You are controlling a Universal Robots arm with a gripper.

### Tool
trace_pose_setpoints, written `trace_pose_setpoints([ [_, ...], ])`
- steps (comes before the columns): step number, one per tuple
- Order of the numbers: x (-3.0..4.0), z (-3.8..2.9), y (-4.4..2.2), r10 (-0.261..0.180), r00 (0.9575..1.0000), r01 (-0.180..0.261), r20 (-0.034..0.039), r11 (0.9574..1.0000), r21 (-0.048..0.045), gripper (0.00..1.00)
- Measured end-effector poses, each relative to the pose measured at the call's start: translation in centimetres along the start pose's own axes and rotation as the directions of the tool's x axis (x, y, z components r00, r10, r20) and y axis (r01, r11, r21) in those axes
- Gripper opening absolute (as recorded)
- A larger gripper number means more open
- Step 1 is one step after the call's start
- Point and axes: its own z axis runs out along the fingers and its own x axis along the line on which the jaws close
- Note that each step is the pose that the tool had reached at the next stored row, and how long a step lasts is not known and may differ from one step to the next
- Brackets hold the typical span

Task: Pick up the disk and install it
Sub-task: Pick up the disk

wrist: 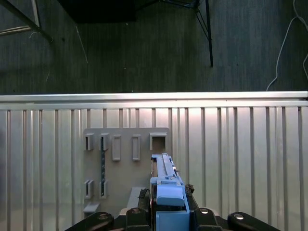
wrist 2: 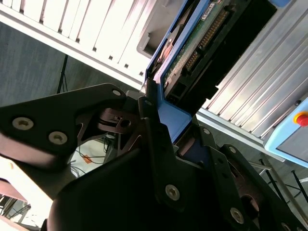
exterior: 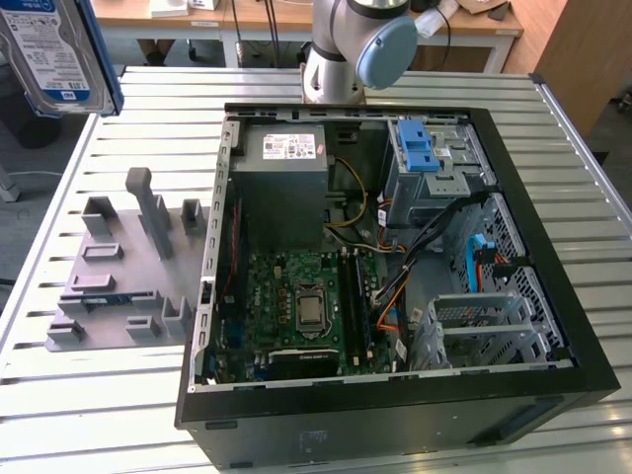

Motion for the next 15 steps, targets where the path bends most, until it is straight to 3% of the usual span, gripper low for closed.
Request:
trace_pose_setpoints([
  [15,-0.02,-0.01,-0.77,0.000,1.0000,0.000,0.0000,1.0000,0.0000,0.36],
])
